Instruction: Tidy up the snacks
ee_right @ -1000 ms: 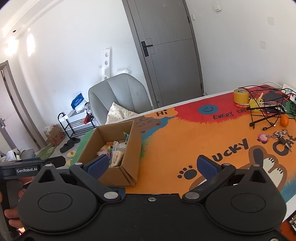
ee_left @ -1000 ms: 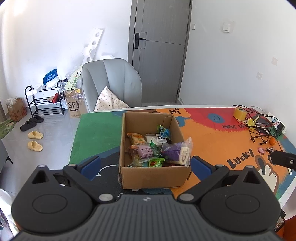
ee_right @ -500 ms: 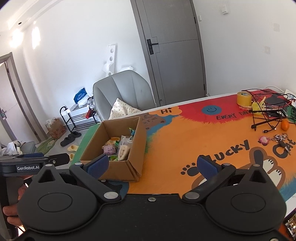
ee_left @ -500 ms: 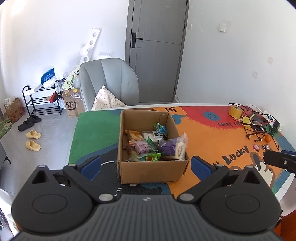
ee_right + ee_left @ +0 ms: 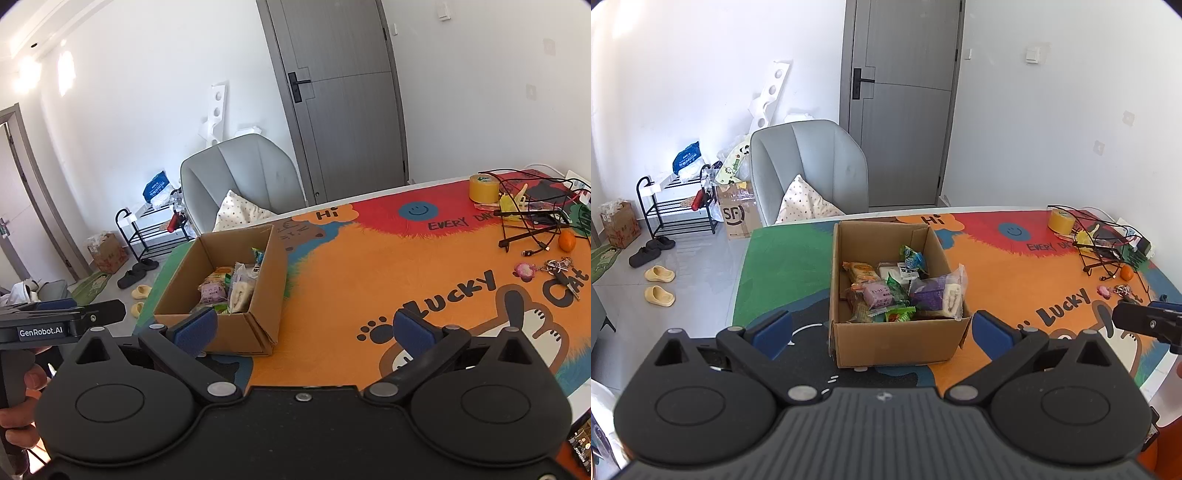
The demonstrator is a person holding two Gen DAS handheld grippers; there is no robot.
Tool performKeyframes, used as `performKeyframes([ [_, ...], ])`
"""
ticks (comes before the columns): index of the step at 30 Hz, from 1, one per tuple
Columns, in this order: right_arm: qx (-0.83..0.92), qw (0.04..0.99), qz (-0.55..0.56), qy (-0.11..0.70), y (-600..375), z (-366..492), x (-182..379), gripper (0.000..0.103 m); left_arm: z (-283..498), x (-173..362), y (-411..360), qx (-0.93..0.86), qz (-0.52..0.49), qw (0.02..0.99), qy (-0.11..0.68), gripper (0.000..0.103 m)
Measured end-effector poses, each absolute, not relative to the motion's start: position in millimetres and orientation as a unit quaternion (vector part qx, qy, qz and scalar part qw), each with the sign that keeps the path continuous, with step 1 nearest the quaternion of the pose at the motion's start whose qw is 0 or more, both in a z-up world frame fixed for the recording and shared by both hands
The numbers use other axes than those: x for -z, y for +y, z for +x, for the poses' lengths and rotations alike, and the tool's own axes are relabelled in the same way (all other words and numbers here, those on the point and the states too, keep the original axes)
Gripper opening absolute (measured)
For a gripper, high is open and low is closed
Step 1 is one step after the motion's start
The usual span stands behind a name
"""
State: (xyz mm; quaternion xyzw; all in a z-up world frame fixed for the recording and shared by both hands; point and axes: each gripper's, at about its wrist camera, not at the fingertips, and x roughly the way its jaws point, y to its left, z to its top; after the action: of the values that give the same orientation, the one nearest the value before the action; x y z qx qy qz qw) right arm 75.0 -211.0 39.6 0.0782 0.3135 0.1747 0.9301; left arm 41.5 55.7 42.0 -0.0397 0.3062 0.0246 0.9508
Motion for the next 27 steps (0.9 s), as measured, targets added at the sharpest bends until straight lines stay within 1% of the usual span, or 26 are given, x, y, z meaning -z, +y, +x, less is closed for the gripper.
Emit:
performKeyframes([
  [27, -0.168, 0.933, 0.081, 0.308, -213.0, 72.2, -44.3, 0.103, 39.9, -42.4, 51.5, -0.012, -0.029, 0.952, 0.306, 0.102],
])
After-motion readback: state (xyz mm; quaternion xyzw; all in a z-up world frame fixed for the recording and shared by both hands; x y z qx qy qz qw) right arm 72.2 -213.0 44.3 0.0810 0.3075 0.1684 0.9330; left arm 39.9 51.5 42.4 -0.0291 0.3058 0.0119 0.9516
